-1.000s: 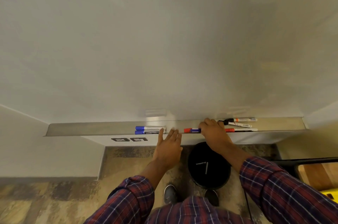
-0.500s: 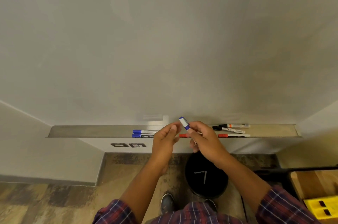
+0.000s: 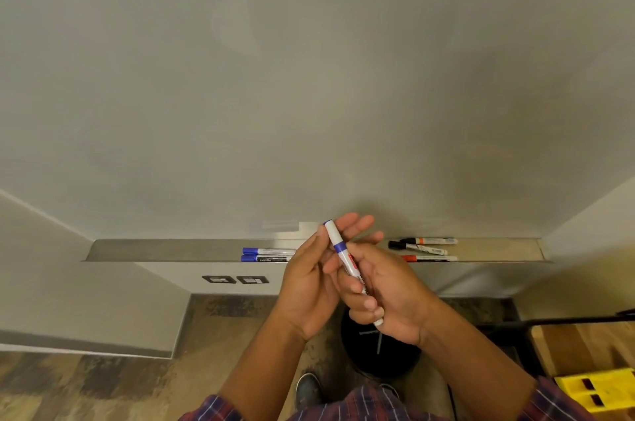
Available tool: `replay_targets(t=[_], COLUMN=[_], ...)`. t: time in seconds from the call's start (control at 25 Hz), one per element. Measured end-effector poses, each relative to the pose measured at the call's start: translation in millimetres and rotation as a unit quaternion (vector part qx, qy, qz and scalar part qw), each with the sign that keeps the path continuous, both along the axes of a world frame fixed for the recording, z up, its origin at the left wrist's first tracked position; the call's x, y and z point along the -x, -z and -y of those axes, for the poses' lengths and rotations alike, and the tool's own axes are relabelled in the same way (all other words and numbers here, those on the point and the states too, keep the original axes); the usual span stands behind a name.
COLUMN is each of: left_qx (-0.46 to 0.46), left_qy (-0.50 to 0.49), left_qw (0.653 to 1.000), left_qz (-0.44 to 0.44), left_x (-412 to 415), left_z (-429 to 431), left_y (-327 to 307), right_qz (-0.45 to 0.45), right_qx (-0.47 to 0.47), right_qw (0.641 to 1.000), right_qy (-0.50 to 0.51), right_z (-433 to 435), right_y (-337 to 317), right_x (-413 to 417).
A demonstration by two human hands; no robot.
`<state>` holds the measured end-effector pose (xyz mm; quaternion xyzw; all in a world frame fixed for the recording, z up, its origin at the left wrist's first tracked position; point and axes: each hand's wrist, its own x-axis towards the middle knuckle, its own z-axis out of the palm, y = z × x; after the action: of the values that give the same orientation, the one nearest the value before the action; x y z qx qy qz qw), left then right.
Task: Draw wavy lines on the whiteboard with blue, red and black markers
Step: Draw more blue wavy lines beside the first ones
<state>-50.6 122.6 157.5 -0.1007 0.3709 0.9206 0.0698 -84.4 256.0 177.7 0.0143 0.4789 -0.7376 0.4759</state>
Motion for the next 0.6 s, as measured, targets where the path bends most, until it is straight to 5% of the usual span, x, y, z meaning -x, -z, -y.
replay_targets(t=[0.6], left_qx=[0.024], left_qy=[-0.217], left_qw=[0.968], left_qz=[0.12], left_x=[24], left_z=[-8], left_y=[-24], right_qz=[-0.193], right_qx=[-0.131], right_qw=[0.966], right_qy=[0.112], right_z=[15], right_y=[4], right_x=[-32])
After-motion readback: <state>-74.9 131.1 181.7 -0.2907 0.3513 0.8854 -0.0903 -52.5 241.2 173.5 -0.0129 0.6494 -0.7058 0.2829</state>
